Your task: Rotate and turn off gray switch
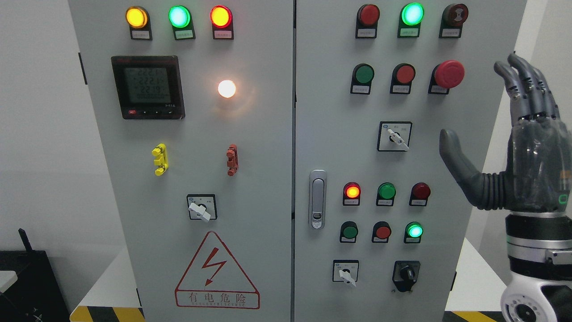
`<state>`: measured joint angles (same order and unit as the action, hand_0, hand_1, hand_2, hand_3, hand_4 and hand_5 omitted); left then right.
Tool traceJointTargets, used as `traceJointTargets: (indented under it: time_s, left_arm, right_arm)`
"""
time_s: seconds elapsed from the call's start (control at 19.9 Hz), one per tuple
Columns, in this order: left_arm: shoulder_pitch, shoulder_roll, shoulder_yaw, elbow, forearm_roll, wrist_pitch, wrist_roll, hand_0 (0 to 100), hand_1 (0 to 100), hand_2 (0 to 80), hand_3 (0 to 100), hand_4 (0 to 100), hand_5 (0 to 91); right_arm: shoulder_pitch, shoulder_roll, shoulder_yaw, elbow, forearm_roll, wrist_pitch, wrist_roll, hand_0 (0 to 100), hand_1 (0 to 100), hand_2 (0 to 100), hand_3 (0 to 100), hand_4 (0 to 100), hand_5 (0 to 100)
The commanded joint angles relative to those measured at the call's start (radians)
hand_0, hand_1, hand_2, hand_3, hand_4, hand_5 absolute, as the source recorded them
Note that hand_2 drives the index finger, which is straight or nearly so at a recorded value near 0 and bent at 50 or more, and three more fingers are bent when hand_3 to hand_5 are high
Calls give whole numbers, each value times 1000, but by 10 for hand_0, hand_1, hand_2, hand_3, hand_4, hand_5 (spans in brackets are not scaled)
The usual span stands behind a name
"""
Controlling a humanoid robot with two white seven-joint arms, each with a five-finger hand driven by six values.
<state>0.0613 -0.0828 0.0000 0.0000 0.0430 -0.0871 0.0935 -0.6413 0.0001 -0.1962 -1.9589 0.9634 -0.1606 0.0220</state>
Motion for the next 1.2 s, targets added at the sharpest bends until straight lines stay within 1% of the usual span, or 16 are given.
traceJointTargets:
  time_s: [0.0,0.5,0.65,0.7,0.75,0.8,0.85,0.9,0.95,1.0,1.05,1.1,1.15]
  left_arm:
    - [0,0,-2,14,0,0,0,120,389,0,0,0,0]
    - [0,0,-2,14,0,0,0,120,389,0,0,0,0]
    - [0,0,-2,14,0,0,0,120,389,0,0,0,0]
    - [0,0,-2,14,0,0,0,120,389,0,0,0,0]
    - [0,0,-2,14,0,0,0,120,389,0,0,0,0]
    - [0,0,-2,14,0,0,-1,120,389,0,0,0,0]
    - [0,0,-2,14,0,0,0,120,389,0,0,0,0]
    - [0,0,-2,14,0,0,-1,120,389,0,0,0,0]
    - [0,0,-2,14,0,0,0,120,389,0,0,0,0]
    - [0,0,-2,14,0,0,-1,120,389,0,0,0,0]
    - [0,0,-2,14,0,0,0,120,389,0,0,0,0]
    - [0,0,-2,14,0,0,0,120,389,0,0,0,0]
    - [0,0,-2,14,0,0,0,120,389,0,0,0,0]
  right_arm:
    - [0,20,4,-2,0,0,3,300,264,0,21,0,0]
    - [-1,20,12,-2,0,0,3,296,270,0,35,0,0]
    - [-4,38,12,-2,0,0,1,296,271,0,61,0,0]
    - [-5,46,12,-2,0,0,1,296,272,0,100,53,0]
    - [-5,54,12,-2,0,0,1,296,272,0,118,79,0]
    - [-3,63,11,-2,0,0,0,296,273,21,159,131,41]
    - [-3,72,11,-2,0,0,0,297,274,30,178,165,67]
    - [-3,81,11,-2,0,-2,0,297,276,43,257,260,148]
    - [-1,86,12,-2,0,-2,0,298,282,53,352,345,268]
    - [0,89,14,-2,0,-2,0,298,288,61,381,365,299]
    - [2,92,14,-2,0,-2,0,297,301,71,497,438,416]
    - [2,92,15,-2,0,-2,0,296,310,82,544,488,482]
    - [3,92,23,-2,-2,-2,0,295,311,84,546,490,487]
